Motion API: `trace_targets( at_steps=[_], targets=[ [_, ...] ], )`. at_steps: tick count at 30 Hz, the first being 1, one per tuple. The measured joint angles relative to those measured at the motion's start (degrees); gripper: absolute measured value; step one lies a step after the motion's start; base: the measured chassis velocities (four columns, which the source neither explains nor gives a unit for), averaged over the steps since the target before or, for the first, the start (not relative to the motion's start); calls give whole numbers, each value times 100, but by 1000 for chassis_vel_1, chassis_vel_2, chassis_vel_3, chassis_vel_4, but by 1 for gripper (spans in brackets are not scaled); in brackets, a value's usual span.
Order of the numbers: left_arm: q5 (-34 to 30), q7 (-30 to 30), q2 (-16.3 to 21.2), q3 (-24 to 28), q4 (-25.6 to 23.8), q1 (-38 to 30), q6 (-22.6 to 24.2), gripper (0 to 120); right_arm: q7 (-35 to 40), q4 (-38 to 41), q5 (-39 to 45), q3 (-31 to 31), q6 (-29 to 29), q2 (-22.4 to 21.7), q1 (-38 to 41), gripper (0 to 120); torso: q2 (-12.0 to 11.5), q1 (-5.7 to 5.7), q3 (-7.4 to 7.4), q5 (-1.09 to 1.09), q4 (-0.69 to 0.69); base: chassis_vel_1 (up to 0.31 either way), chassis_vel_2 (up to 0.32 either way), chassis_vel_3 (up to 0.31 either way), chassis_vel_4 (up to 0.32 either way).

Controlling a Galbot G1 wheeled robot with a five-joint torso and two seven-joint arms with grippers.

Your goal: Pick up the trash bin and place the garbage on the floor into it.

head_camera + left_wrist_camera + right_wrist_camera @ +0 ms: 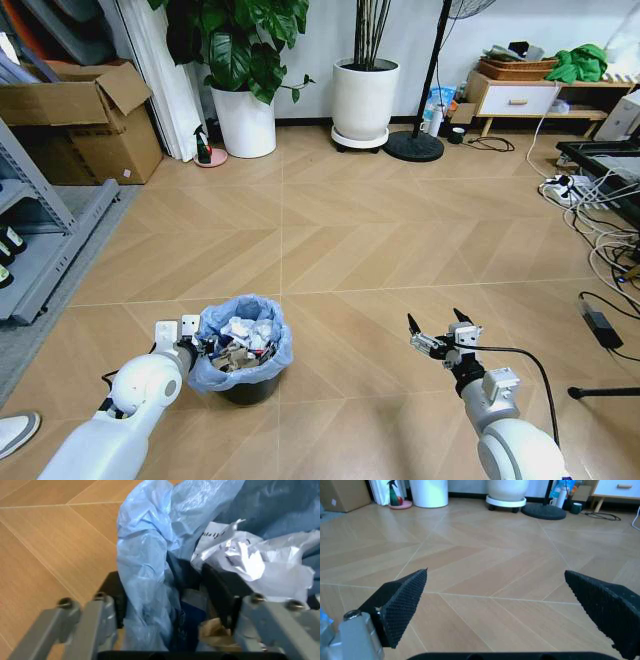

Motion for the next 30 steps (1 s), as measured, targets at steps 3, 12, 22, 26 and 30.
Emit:
trace_targets(
  at_steps=[3,12,22,26,30],
  targets=[
    [-5,-1,5,-41,-18,-27,0,68,-1,-1,10,-2,5,3,16,100,0,0,0,0,0,0,0,0,0],
    [-52,-36,28,-134,-235,-10,0,98,-5,27,83,42,7,2,9,100,0,0,0,0,0,0,0,0,0],
    [178,-260,-284,-410,-566,244,-661,100,61,244,271,311,-54,22,19,100,0,0,0,0,0,0,0,0,0],
    [760,-190,-530,-555,-825,581,-1657,100,122,528,379,531,-132,64,-107,100,0,0,0,0,-1,0,0,0,0],
    [1379,-76,-760,-715,-1193,1133,-2387,100,126,855,373,761,-200,174,-379,100,0,0,0,1,0,0,0,0,0]
  ],
)
